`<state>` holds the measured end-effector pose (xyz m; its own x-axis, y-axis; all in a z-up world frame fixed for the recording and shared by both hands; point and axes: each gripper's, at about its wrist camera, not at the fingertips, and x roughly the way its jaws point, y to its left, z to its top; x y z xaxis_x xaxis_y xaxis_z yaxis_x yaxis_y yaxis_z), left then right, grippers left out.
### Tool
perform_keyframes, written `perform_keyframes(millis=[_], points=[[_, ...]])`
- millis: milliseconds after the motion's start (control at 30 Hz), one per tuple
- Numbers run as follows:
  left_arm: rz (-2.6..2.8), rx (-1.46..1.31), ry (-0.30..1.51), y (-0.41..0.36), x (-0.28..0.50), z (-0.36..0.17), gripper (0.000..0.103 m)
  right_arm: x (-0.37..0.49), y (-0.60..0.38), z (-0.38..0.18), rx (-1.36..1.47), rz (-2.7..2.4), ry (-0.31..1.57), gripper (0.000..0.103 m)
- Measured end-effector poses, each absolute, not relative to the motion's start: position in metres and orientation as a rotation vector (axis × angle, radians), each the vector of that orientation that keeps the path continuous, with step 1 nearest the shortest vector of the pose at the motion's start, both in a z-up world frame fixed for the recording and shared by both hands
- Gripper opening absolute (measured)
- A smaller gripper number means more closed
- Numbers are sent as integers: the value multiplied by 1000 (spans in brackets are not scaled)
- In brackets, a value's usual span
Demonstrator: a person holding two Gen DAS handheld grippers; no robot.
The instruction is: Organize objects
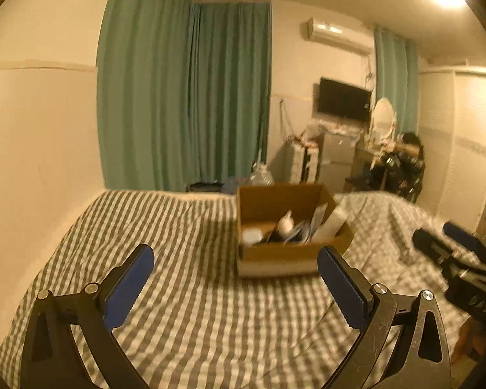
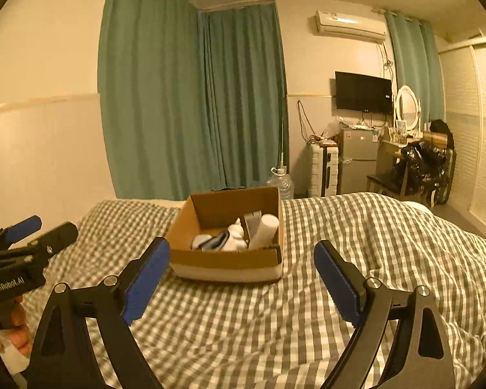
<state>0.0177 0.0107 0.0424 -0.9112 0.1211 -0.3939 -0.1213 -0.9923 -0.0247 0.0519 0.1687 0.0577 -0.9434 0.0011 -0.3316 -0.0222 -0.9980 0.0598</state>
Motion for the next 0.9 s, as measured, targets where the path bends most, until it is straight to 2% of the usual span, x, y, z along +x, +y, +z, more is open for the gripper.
perform_keyframes(millis=[133, 300, 900], points=[[2946, -682, 12, 13, 17, 27, 103, 52, 163, 40, -545, 3085, 57, 91], [2959, -646, 3, 10, 26, 31, 103, 52, 163, 30, -572, 3069, 52, 91], [2971, -660, 96, 19, 26, 23, 103, 55, 156, 29, -589, 3062, 29, 91]])
